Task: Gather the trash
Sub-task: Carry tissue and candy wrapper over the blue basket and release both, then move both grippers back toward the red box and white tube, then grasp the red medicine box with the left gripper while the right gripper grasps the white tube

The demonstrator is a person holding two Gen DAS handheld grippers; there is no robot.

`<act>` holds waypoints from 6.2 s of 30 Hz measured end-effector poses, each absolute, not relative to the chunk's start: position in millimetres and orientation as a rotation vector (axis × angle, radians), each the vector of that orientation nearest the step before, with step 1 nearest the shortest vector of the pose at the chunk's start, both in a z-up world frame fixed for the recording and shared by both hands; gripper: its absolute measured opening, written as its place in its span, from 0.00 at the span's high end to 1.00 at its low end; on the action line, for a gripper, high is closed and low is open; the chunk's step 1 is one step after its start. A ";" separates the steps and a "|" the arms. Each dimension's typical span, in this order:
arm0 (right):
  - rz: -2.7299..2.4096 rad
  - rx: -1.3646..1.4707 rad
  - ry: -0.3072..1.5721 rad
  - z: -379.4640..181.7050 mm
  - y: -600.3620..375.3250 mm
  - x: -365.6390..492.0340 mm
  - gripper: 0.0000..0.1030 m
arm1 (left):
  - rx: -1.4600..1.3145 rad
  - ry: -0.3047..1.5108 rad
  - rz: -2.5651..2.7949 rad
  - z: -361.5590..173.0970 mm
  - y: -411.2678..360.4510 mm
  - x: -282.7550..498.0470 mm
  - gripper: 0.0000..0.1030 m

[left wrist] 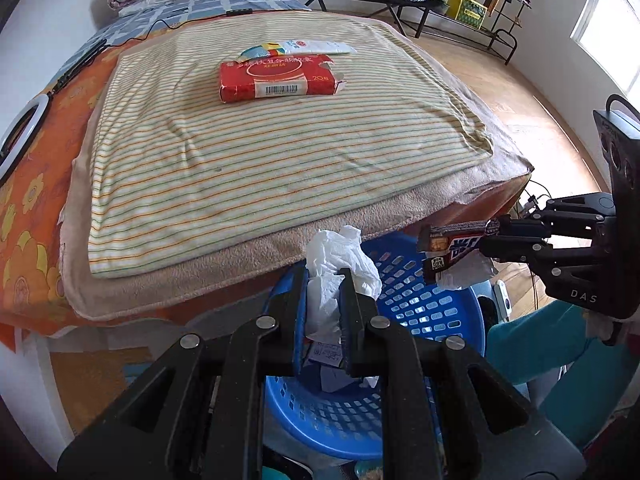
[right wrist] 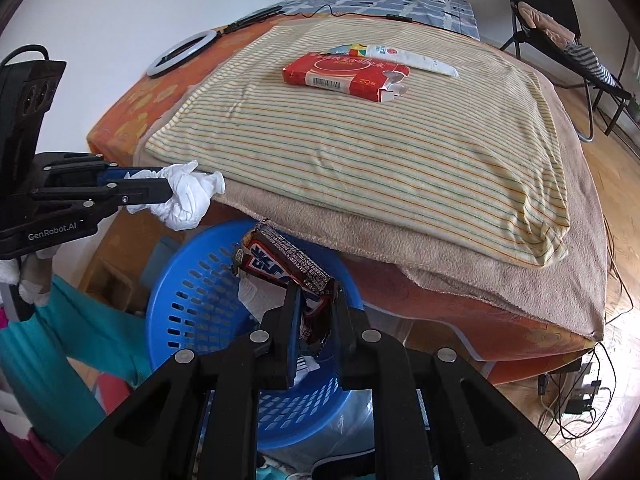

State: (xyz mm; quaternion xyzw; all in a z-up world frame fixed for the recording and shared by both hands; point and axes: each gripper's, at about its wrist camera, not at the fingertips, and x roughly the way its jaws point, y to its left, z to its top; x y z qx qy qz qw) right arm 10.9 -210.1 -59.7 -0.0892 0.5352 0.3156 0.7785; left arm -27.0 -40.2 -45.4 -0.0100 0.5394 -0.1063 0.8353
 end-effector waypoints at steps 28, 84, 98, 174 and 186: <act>0.686 -0.246 1.241 -103.7 -201.8 -10.9 0.88 | 0.048 1.307 -0.233 -109.9 -60.6 -53.8 0.88; 0.585 -0.111 1.079 -31.6 -221.8 177.4 0.32 | -0.049 1.097 -0.204 -25.7 1.2 151.8 0.34; 0.661 0.034 1.136 -60.0 -184.8 313.2 0.32 | -0.136 1.122 -0.226 -54.7 23.3 250.0 0.34; 0.575 -0.171 1.205 -91.1 -185.0 275.3 0.34 | 0.137 1.303 -0.083 -98.9 -5.6 178.3 0.11; 0.554 -0.201 1.202 -109.2 -169.9 283.7 0.41 | 0.112 1.251 -0.081 -96.4 -11.2 169.5 0.14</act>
